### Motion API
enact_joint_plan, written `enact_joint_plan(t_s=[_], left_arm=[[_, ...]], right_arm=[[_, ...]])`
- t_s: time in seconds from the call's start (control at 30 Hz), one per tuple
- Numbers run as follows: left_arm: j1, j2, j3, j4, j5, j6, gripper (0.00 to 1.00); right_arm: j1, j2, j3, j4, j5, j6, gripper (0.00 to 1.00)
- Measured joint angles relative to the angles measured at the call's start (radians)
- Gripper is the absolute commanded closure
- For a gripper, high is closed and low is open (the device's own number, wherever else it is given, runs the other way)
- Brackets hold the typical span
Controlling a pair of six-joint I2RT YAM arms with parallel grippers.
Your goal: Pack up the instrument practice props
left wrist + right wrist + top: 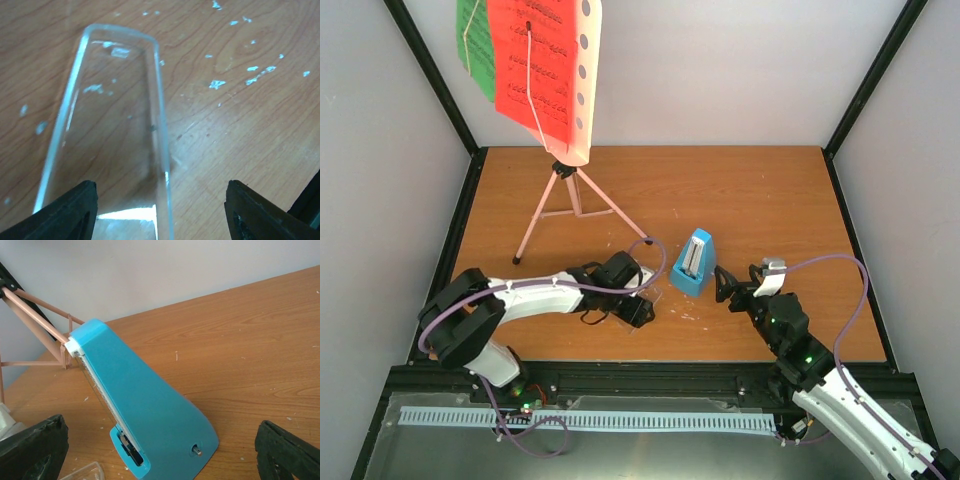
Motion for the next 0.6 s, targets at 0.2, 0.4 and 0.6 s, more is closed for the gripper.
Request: enact_joint_plan(t_s=[0.2, 0.4, 0.6], left_arm=[[-0.013, -0.084, -0.037, -0.067, -0.051, -0.008, 0.33], [-0.090, -0.103, -0.040, -0.100, -0.099, -0.021, 0.34], [-0.147, -0.049, -0.031, -0.118, -0.190, -0.040, 0.45]], right_arm=[[0.000, 0.000, -0.006, -0.005, 0.023, 0.027, 0.00], [0.000, -0.002, -0.006, -0.013, 0.049, 0.051, 0.00], [0.000, -0.008, -0.006, -0.021, 0.063, 0.069, 0.00]])
